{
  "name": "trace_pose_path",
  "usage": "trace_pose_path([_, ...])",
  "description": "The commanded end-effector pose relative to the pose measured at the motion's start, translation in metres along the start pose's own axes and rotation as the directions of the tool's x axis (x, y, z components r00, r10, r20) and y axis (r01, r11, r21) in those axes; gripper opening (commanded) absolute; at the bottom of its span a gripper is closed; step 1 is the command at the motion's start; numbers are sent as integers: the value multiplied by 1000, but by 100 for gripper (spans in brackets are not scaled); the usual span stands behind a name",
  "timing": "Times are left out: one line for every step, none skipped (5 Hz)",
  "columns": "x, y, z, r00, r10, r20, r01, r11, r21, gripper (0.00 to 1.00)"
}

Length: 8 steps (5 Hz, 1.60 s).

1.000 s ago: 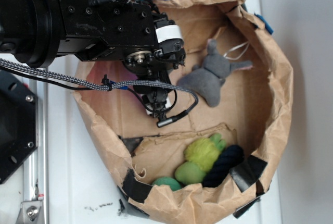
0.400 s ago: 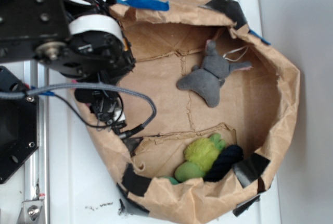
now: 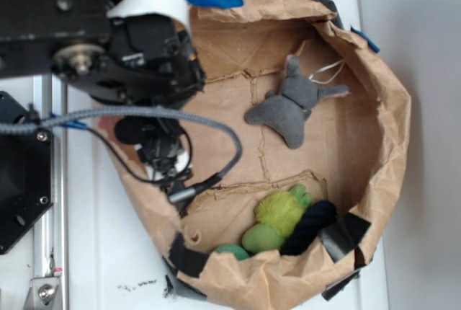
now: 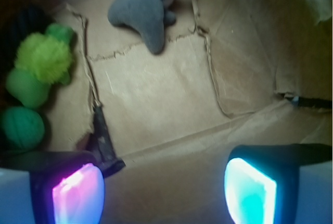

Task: Grab the gray animal.

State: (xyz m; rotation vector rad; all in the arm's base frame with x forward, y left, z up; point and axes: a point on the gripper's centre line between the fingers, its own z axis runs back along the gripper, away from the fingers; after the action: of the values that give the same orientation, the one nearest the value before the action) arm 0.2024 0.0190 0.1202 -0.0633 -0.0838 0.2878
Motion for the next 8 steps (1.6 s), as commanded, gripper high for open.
trace_pose_path([12,-5,39,999,-16,51,19,998,-55,100])
trace_pose_path([2,-3,52,997,-11,72,16,998,-65,100])
trace_pose_path([1,-5,49,996,0,87,4,999,-46,100])
trace_pose_path([2,-8,46,993,8,115,3,995,-95,100])
trace_pose_path([5,-10,34,985,18,171,4,992,-130,100])
trace_pose_path([17,-15,21,980,19,198,6,992,-124,100])
trace_pose_path([30,-21,14,977,30,212,-9,995,-99,100])
trace_pose_path([46,-27,10,978,48,205,-32,996,-81,100])
